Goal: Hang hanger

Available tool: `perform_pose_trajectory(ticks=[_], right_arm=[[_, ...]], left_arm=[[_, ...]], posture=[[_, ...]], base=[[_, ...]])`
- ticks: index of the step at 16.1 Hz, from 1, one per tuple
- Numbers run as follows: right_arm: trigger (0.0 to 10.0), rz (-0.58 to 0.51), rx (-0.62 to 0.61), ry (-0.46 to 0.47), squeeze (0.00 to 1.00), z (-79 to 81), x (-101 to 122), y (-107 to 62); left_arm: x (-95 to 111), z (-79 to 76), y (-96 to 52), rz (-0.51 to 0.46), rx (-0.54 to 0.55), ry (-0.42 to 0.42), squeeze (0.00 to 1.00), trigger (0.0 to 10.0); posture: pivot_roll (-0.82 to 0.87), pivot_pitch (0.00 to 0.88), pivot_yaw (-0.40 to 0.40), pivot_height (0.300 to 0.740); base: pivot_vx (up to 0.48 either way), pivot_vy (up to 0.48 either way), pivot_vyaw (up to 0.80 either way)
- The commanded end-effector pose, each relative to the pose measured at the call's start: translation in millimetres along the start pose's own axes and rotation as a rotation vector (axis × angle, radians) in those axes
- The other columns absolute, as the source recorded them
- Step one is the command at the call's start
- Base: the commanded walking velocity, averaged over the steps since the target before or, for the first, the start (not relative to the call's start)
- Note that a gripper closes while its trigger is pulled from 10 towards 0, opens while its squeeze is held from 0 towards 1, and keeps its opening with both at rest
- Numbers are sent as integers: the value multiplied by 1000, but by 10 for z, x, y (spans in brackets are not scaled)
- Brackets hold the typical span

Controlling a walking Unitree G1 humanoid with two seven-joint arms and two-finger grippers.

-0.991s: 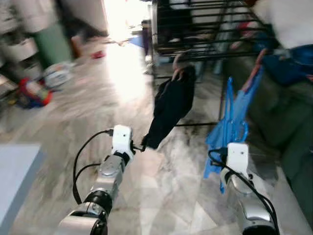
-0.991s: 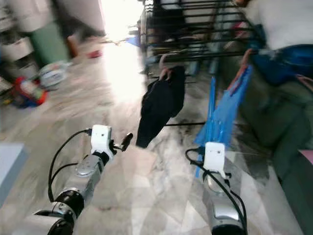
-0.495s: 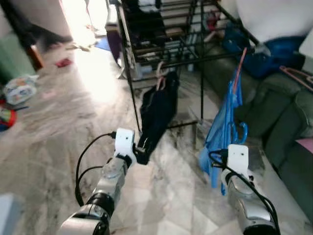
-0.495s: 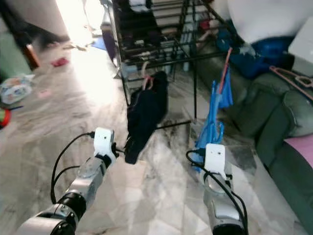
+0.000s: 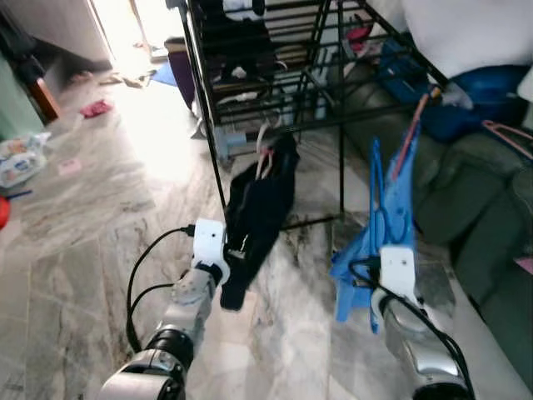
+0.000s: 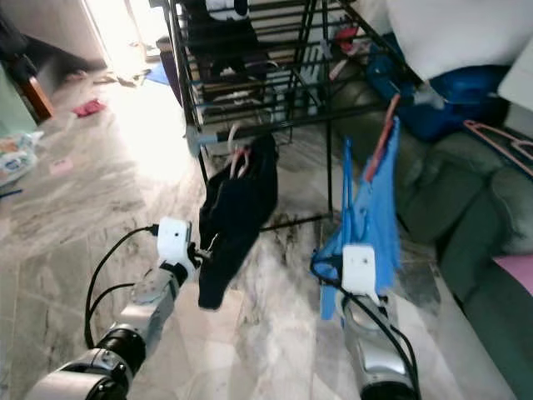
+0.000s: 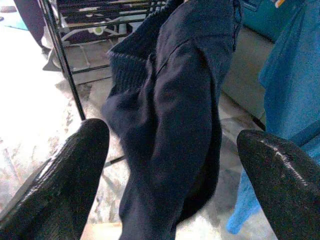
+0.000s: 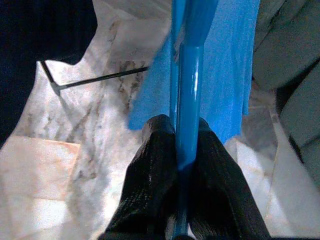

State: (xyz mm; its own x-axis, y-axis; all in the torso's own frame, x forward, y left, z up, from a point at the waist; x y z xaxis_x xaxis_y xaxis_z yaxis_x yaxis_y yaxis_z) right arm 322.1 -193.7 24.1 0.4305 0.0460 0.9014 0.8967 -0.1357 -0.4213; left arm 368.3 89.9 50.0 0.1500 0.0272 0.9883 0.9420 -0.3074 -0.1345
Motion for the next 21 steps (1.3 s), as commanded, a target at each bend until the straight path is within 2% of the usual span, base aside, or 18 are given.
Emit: perform_pose_trajectory(ticks=[1,8,10,15,18,20,21], right_arm=[[10000,-5,0,-10,0,-35,18,-7],[10000,2,97,-13,0,132,61,23],[10000,22,90,9,0,135,67,57],[10000,-3,-75,83,0,-183,239,150],[10000,2,-94,87,0,-319,352,228],[10000,0,-103,75,0,-415,583,331],[10000,-3,-90,73,0,-413,692,369]], left_arm=[[11,-18,-1,-12,4,-1,0,10000],[-28,-9,-28,-5,21,2,0,10000],[-17,-13,-23,-8,14,7,0,10000],[-33,-14,-29,6,-12,2,0,10000],[-91,-42,-68,15,-32,11,0,10000],[-148,-54,-125,21,-59,30,0,10000],[-165,-44,-146,24,-63,37,0,10000]], posture=[[-139,90,47,740],[-121,101,42,740],[-118,106,44,740],[-104,133,43,740],[-96,145,44,740],[-72,176,38,740],[-67,184,37,740]], base=[[0,0,800],[0,0,773],[0,0,0],[0,0,0],[0,0,0],[0,0,0],[0,0,0]])
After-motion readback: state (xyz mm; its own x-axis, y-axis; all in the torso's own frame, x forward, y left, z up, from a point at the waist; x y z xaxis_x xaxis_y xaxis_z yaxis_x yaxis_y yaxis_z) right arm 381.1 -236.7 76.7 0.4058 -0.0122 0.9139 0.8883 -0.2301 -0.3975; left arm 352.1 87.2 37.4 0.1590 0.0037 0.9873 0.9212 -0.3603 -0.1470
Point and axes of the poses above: a point about 5 cm out from each wrist's last joint towards the gripper, its own y axis pointing out of the wrist towards the gripper, its own x axis along the axis of the wrist's last joint, z = x × y, the point moved 4 cm from there along y, pointing out of the wrist towards the gripper
